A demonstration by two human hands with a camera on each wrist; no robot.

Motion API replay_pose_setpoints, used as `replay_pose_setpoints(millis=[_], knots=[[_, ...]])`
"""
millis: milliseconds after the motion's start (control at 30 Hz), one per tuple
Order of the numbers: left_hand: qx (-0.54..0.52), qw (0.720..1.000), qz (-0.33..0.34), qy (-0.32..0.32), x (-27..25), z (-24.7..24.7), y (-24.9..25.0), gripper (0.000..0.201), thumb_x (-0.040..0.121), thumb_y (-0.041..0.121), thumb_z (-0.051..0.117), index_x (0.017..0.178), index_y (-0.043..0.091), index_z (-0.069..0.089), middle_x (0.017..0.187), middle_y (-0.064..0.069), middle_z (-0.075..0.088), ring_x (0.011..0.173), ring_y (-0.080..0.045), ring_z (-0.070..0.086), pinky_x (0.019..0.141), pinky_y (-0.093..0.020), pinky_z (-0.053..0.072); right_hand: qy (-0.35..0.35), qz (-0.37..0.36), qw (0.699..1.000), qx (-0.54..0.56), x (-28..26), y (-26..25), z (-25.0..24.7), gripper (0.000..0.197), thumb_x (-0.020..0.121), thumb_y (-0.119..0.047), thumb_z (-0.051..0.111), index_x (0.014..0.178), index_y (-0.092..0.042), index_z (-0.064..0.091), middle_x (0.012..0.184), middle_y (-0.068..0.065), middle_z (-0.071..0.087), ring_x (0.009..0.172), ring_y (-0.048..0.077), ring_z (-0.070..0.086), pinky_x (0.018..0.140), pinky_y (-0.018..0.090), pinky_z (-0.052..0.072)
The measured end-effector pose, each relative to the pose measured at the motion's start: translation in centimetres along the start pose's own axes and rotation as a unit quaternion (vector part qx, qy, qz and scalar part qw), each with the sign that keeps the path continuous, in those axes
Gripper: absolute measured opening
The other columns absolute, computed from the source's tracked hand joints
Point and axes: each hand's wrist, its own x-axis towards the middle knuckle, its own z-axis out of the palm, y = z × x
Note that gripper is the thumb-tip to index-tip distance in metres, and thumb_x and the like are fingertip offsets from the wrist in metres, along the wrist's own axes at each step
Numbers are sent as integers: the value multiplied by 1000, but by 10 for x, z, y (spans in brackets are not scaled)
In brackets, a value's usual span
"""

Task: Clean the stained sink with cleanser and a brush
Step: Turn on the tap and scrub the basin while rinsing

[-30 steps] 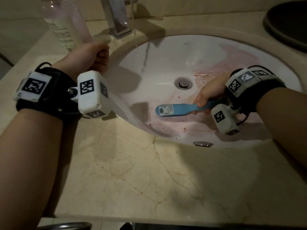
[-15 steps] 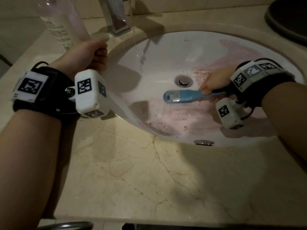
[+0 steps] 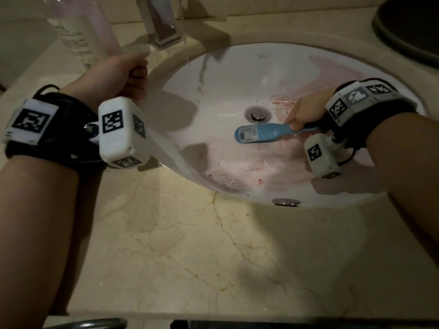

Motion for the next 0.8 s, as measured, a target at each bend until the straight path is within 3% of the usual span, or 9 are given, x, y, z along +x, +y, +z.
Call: replay_pose_setpoints(millis=[100, 200, 267, 367, 467, 600, 633, 733, 800], knots=[[-6, 1000, -1, -5, 1, 1, 0, 39, 100, 21, 28, 62, 22, 20, 35, 10, 25, 24, -4, 23, 24, -11, 19, -71, 43, 996, -26, 1, 2, 8, 38, 95, -1, 46, 133, -7, 50, 64, -11, 65, 57, -1, 57, 48, 5, 42], [-14, 1000, -5, -8, -1, 1, 1, 40, 100, 23, 28, 61, 22, 18, 35, 8, 25, 24, -5, 23, 24, -11, 18, -66, 72, 992, -83, 6, 3, 8, 36, 95, -10, 50, 131, -13, 53, 112, 5, 64, 93, 14, 53, 79, 24, 44], [-12, 1000, -10, -8, 0, -1, 1, 41, 100, 24, 29, 60, 21, 19, 35, 10, 24, 24, -4, 21, 23, -11, 17, -21, 60, 988, -139, 16, 12, -1, 31, 97, -17, 45, 126, -18, 56, 117, 6, 59, 97, 18, 48, 89, 28, 37], [-6, 1000, -17, -12, 1, -2, 0, 42, 99, 24, 29, 58, 21, 19, 36, 12, 22, 24, -5, 20, 23, -12, 16, 42, 87, 990, -104, 32, 41, -10, 41, 87, -50, 55, 121, -28, 59, 112, -1, 57, 95, 18, 50, 79, 32, 39], [-15, 1000, -20, -12, 3, -3, -1, 47, 99, 24, 30, 52, 20, 24, 36, 11, 22, 25, -3, 20, 23, -12, 15, 234, 132, 963, 13, 93, 94, -20, 51, 75, -65, 57, 120, -66, 33, 111, -15, 45, 93, 13, 44, 56, 21, 35], [-15, 999, -26, -14, 2, -3, -1, 43, 98, 25, 30, 57, 21, 21, 36, 11, 22, 25, -3, 19, 23, -12, 15, 61, 128, 989, -45, 55, 55, -7, 24, 88, -33, 59, 107, -21, 67, 97, 2, 62, 87, 19, 53, 80, 34, 43], [-12, 1000, -22, -12, 2, -3, -1, 41, 99, 24, 29, 59, 21, 19, 36, 12, 23, 25, -3, 20, 23, -12, 16, 64, 132, 989, -7, 56, 58, -6, 35, 88, -29, 59, 119, -15, 62, 98, 3, 59, 89, 21, 51, 77, 34, 43], [-10, 1000, -5, -6, 0, 0, 1, 39, 99, 20, 28, 61, 21, 19, 35, 10, 24, 25, -4, 22, 24, -11, 18, 218, 142, 965, 32, 51, 65, -12, 95, 67, -83, 49, 145, -33, 31, 109, -8, 52, 96, 16, 46, 78, 33, 46], [-11, 1000, 1, -7, -1, 1, 1, 39, 99, 19, 28, 61, 22, 19, 34, 9, 25, 25, -4, 23, 24, -11, 19, 114, 146, 983, -9, 43, 54, -8, 73, 89, -57, 47, 144, -10, 37, 115, 3, 56, 94, 17, 46, 78, 17, 43]])
